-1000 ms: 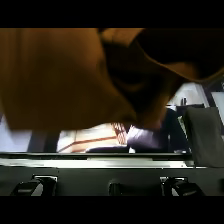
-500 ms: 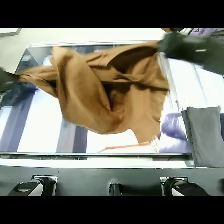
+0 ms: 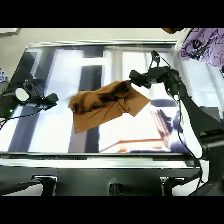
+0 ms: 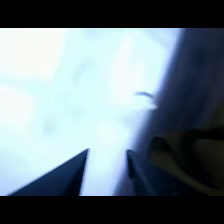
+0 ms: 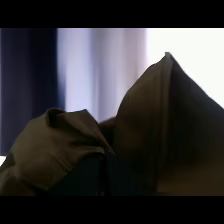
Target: Fold the clothes and pants, and hang the long-sleeved shirts on hangers.
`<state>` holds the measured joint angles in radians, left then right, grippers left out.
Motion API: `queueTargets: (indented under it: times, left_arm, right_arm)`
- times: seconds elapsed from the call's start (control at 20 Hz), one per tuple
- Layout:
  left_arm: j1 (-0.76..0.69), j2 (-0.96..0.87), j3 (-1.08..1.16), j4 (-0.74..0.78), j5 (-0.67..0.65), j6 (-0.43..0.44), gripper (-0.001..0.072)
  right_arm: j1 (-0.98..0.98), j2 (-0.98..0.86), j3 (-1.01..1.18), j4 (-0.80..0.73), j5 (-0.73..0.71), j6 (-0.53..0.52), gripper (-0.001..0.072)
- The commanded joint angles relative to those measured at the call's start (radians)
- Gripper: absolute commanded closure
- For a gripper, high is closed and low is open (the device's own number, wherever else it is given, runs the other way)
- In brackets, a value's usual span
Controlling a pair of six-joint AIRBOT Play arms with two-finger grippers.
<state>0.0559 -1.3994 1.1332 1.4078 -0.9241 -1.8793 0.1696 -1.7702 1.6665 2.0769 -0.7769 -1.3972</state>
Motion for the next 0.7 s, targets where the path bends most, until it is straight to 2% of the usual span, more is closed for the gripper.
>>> queueTargets:
  times: [0.0, 0.15, 0.3, 0.45, 0.55, 0.65]
  left_arm:
    - [0.028, -0.036, 0.005, -0.075, -0.022, 0.018, 0.0157]
    - [0.122, 0.100, -0.001, -0.076, -0.141, 0.068, 0.0157]
    - [0.187, 0.240, -0.135, -0.247, -0.191, 0.216, 0.0157]
    - [0.159, 0.266, -0.351, -0.491, -0.125, 0.340, 0.0157]
    - [0.116, 0.251, -0.460, -0.586, -0.033, 0.373, 0.0157]
    - [0.066, 0.226, -0.514, -0.620, 0.020, 0.380, 0.0158]
  right_arm:
    - [0.004, -0.024, 0.000, 0.031, 0.036, -0.004, 0.0687]
    - [0.004, 0.003, 0.000, -0.008, 0.021, -0.005, 0.0687]
    - [0.004, 0.026, 0.000, -0.025, -0.035, -0.005, 0.0687]
    - [0.004, 0.032, 0.000, -0.031, -0.105, -0.013, 0.0687]
    - [0.004, 0.034, 0.000, -0.032, -0.131, -0.016, 0.0687]
    - [0.004, 0.039, 0.000, -0.032, -0.145, -0.016, 0.0687]
